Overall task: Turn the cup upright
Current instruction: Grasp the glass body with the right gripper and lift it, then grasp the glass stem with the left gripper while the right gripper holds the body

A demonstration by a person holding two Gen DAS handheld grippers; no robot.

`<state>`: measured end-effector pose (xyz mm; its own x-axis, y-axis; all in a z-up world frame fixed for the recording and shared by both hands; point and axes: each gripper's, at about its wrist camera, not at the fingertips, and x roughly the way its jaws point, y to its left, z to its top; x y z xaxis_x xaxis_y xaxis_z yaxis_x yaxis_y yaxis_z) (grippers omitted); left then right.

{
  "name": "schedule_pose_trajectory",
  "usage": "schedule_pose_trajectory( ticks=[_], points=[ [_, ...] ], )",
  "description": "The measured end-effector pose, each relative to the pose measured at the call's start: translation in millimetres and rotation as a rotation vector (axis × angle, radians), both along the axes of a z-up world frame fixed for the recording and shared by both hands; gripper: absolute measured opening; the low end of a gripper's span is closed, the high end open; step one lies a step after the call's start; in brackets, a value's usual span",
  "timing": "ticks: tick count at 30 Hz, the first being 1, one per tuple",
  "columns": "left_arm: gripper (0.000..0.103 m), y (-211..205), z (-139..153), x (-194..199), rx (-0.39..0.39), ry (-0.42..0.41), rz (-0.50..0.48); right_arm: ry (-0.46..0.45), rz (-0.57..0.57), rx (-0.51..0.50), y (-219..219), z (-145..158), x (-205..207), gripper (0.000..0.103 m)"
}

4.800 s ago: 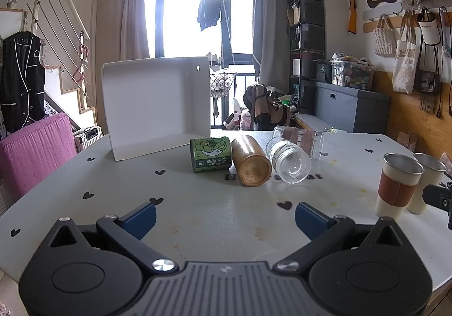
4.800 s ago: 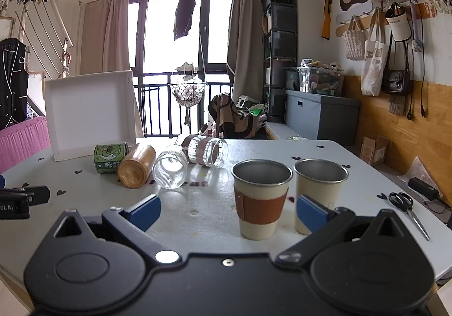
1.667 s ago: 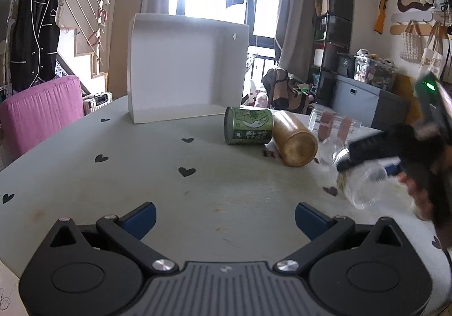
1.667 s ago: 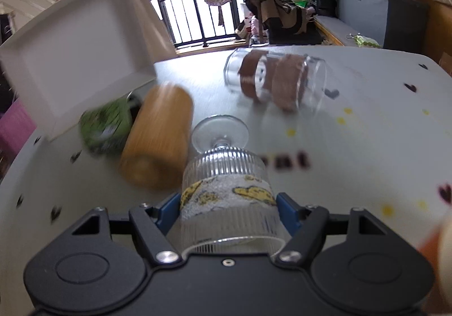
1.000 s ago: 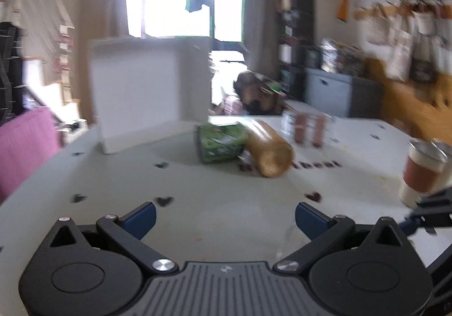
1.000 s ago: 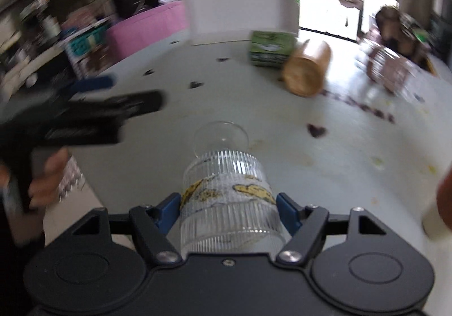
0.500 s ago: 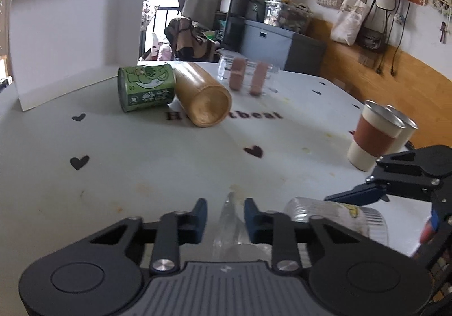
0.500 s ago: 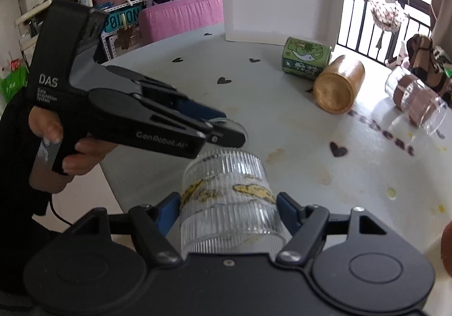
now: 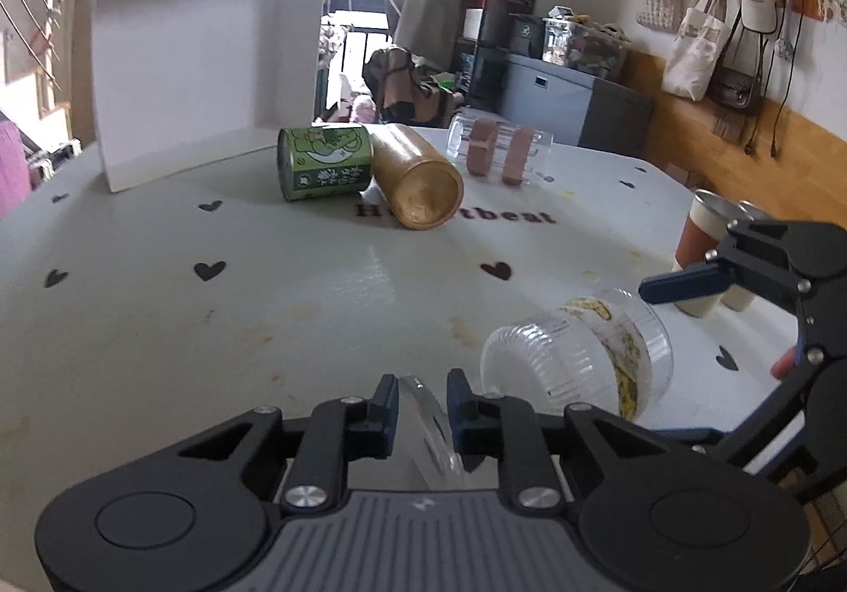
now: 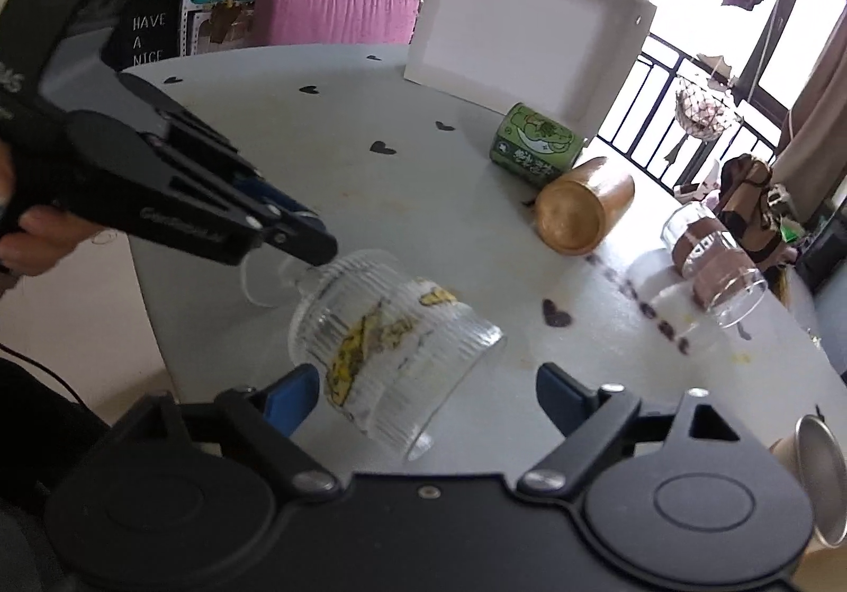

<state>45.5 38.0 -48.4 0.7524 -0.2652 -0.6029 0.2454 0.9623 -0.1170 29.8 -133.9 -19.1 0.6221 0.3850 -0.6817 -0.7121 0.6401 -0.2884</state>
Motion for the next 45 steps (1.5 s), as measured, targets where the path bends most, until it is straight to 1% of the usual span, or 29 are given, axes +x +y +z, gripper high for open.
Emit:
schedule_pose_trajectory(
  ticks=[3,5,8,10,12,14,15,16,19,21,23,24,25,26,27,31,33,34,36,37,38,39,41,43,45],
  points=[
    [0.029,-6.1,4.3,-13.1,0.038,-0.004,-0.014,-0.034,0.0,-0.035,-1.3,-2.5,-2.3,0.09],
    [0.034,-13.3,5.7,-21.0,0.066,-0.019,-0.032,-0.068,-0.027,-0.054,-3.8,-5.6,-0.4,0.09],
    [0.036,-23.8,4.5,-26.6,0.123,-0.048,-0.017,-0.058,-0.081,-0.026,-6.9,-10.6,11.5,0.089],
    [0.036,-26.7,3.8,-26.9,0.135,-0.059,0.0,-0.06,-0.11,-0.005,-6.1,-14.4,16.4,0.087],
    [0.035,-24.5,3.5,-26.3,0.121,-0.062,0.015,-0.06,-0.144,0.029,-6.8,-16.9,18.1,0.083],
    [0.028,-20.1,3.0,-25.2,0.093,-0.057,0.029,-0.041,-0.19,0.092,-11.9,-13.9,16.7,0.082],
    [0.026,-17.9,2.4,-24.3,0.08,-0.054,0.037,-0.017,-0.219,0.133,-16.4,-11.5,15.1,0.083],
    [0.021,-16.1,1.6,-23.1,0.067,-0.05,0.046,0.024,-0.26,0.189,-22.7,-8.1,15.0,0.084],
    [0.012,-16.2,-2.4,-18.4,0.045,-0.028,0.077,0.193,-0.392,0.407,-46.0,-4.0,16.5,0.09],
    [0.011,-17.4,-5.3,-15.9,0.041,-0.026,0.087,0.316,-0.514,0.57,-64.1,-9.5,16.7,0.09],
    [0.011,-16.4,-5.7,-15.7,0.027,-0.03,0.087,0.449,-0.618,0.711,-78.4,-22.6,15.0,0.09],
    [0.011,-15.7,-5.8,-15.0,0.02,-0.028,0.087,0.503,-0.653,0.762,-82.8,-29.9,12.9,0.09],
    [0.011,-15.1,-6.3,-14.3,0.015,-0.028,0.088,0.544,-0.679,0.811,-86.2,-36.8,9.9,0.091],
    [0.011,-14.9,-6.9,-14.0,0.014,-0.029,0.091,0.533,-0.695,0.874,-90.1,-40.1,2.3,0.09],
    [0.011,-15.4,-7.8,-15.4,0.012,-0.028,0.096,0.549,-0.713,0.915,-91.8,-43.0,-2.2,0.09],
    [0.011,-21.0,-6.0,-22.0,0.027,-0.038,0.084,0.684,-0.699,1.024,-87.5,-54.5,-15.0,0.09],
    [0.013,-22.0,-5.6,-25.1,0.02,-0.037,0.072,0.755,-0.682,1.086,-82.9,-60.6,-14.1,0.09],
    [0.017,-21.9,-5.1,-27.3,0.022,-0.039,0.066,0.775,-0.68,1.099,-79.4,-62.8,-12.9,0.09],
    [0.029,-19.8,-2.5,-32.1,0.026,-0.051,0.056,0.779,-0.704,1.131,-76.5,-66.8,-9.0,0.09],
    [0.04,-18.6,-0.1,-35.1,0.03,-0.064,0.057,0.775,-0.708,1.146,-75.3,-68.1,-5.6,0.09],
    [0.049,-16.6,3.8,-39.0,0.037,-0.089,0.056,0.775,-0.719,1.159,-74.6,-67.4,-1.9,0.09],
    [0.052,-14.9,8.3,-42.4,0.043,-0.117,0.049,0.77,-0.729,1.168,-74.3,-67.9,1.0,0.09],
    [0.064,-12.4,20.5,-48.4,0.073,-0.197,0.013,0.763,-0.733,1.198,-73.8,-66.6,6.6,0.09],
    [0.069,-13.9,29.3,-47.8,0.115,-0.256,-0.057,0.763,-0.756,1.224,-77.4,-68.4,10.0,0.089],
    [0.069,-15.7,34.9,-36.2,0.148,-0.278,-0.138,0.764,-0.769,1.258,-78.8,-70.3,17.5,0.089]
  ],
)
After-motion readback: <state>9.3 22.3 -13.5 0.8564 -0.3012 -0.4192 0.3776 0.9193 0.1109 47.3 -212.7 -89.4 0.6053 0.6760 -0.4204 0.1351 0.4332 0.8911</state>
